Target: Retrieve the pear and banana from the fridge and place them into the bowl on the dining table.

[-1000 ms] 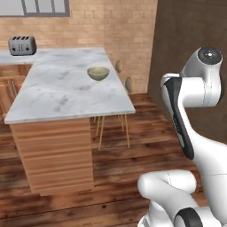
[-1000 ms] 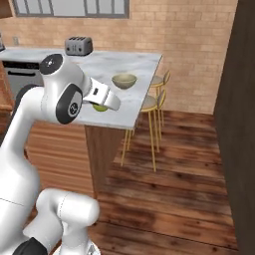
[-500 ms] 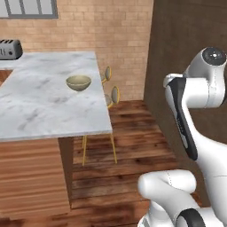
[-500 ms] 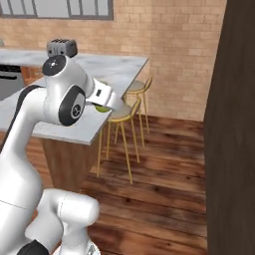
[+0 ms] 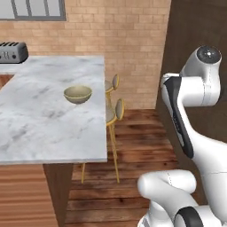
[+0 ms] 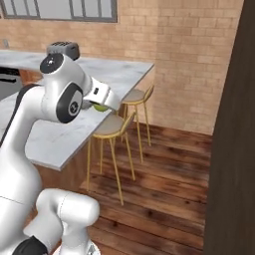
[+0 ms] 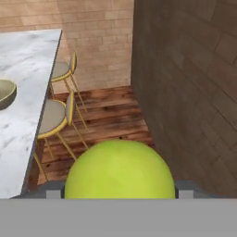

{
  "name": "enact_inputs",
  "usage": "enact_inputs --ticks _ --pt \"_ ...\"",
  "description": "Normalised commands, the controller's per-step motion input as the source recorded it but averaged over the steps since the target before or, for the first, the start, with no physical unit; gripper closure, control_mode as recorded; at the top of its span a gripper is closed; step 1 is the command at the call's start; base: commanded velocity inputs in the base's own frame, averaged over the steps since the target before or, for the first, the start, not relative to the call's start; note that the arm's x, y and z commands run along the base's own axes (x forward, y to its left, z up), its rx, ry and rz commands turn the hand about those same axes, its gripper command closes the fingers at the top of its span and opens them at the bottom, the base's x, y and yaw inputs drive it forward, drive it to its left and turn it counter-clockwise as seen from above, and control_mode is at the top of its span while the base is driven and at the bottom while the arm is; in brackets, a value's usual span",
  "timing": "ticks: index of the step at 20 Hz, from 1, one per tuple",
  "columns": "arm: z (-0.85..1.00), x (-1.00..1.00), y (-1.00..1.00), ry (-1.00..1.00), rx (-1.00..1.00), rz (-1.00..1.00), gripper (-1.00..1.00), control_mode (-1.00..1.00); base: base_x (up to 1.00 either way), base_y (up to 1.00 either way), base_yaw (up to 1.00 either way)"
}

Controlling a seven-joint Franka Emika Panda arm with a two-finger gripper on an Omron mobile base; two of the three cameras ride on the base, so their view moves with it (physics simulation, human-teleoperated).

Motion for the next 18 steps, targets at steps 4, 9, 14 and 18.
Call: enact_inputs --ticks 4,9,14,18 --pt "0.00 0.00 0.00 0.00 0.00 0.00 1.00 1.00 0.00 -1.00 0.18" --pt "0.00 0.00 0.00 0.00 0.00 0.00 1.00 1.00 0.32 -0.63 0.14" --pt "0.00 0.00 0.00 0.00 0.00 0.00 1.00 1.00 0.75 -0.34 0.26" --pt "0.00 0.00 0.00 0.00 0.00 0.00 1.00 1.00 0.83 -0.30 0.35"
